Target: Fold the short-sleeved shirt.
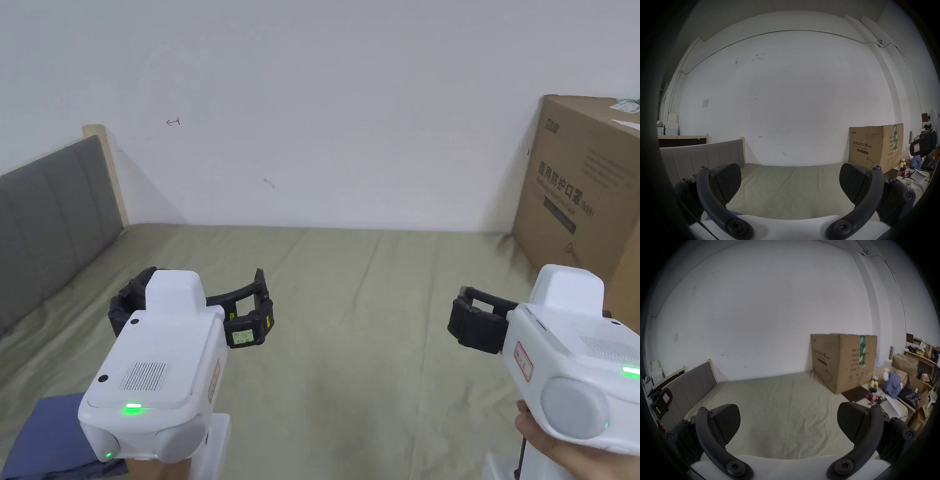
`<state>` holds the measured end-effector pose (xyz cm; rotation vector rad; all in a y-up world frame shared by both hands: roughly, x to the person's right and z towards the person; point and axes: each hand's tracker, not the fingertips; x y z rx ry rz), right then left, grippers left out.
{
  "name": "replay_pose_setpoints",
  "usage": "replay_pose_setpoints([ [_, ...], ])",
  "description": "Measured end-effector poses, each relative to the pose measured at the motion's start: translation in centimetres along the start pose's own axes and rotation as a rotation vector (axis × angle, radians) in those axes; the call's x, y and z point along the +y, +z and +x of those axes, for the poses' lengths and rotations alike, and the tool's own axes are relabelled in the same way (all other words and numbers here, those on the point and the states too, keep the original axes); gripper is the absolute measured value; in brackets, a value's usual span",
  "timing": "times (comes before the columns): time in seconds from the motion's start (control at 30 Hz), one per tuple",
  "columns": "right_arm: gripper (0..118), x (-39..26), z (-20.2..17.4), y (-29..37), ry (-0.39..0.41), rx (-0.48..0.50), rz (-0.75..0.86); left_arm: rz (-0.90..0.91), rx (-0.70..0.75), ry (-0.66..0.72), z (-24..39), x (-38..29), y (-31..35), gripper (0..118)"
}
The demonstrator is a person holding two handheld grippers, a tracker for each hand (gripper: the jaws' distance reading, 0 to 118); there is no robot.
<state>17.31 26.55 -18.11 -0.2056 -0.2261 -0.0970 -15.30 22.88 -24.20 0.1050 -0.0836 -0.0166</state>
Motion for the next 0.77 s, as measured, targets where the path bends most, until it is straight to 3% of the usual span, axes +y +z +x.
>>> replay_pose_setpoints([
  [0.23,118,-1.3,0.0,0.5,0.088,0.003,0.234,-0.004,0.001,-0.003,-0.1,-0.1,-0.1,118],
  [0.77,118,-1.8,0.1,0.4,0.089,0.009,0.255,-0.004,0.008,-0.009,-0.4,-0.2,-0.1,118],
])
